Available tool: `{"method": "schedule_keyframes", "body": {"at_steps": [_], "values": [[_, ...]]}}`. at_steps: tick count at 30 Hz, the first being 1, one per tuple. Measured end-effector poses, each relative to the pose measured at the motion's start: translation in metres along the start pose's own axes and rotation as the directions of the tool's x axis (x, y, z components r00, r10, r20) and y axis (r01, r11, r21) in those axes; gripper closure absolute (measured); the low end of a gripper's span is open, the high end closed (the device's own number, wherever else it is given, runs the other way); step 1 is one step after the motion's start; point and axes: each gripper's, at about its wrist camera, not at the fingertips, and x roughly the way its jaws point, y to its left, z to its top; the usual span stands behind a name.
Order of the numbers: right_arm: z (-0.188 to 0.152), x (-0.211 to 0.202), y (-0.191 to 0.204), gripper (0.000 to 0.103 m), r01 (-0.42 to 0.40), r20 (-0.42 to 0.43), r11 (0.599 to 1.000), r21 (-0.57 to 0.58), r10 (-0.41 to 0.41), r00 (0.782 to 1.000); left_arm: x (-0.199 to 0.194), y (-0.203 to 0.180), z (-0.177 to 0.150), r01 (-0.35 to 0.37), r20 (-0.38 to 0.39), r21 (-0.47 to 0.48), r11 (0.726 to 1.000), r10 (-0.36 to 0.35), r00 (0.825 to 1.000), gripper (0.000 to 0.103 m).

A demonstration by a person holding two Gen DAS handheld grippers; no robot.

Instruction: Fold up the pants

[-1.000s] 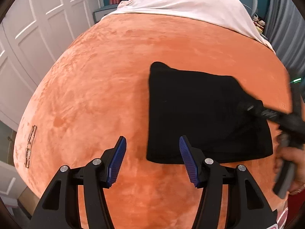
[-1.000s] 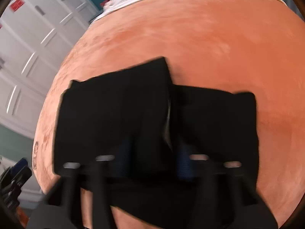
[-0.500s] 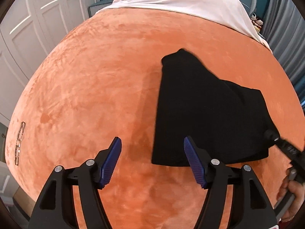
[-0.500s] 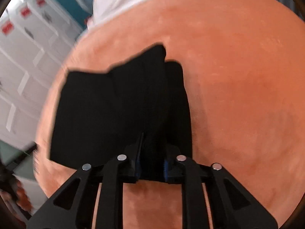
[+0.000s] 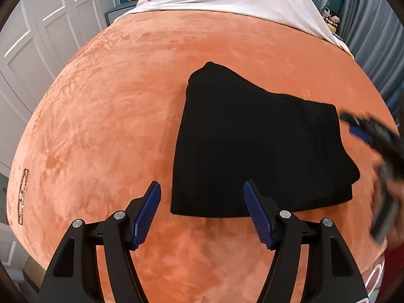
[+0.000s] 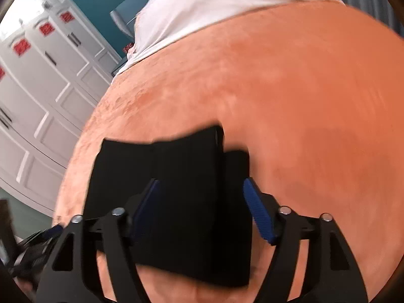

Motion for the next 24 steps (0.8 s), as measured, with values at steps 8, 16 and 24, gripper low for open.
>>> {"method": "schedule_keyframes", "body": {"at_steps": [8, 16, 24], "values": [[0.035, 0.047, 0.036, 0.074, -0.065, -0.145, 0.98, -0.188, 0.037, 0.989, 0.01, 0.01, 0.008, -0.024, -0.001, 0.0, 1.0, 0.024, 1.0, 0.037], [0.064, -0.106, 0.119, 0.081, -0.056, 0.031, 0.961, -0.271, 0.067, 0.997, 0.023, 0.02, 0.013, -0.006, -0.018, -0.036, 0.999, 0.005, 1.0, 0.031], [0.002, 0.01, 0.002, 0.08, 0.109, -0.138, 0.994, -0.02, -0.111, 0.984, 0.034, 0.015, 0.008, -0.029, -0.037, -0.008, 1.0, 0.029, 0.999, 0.032]]}}
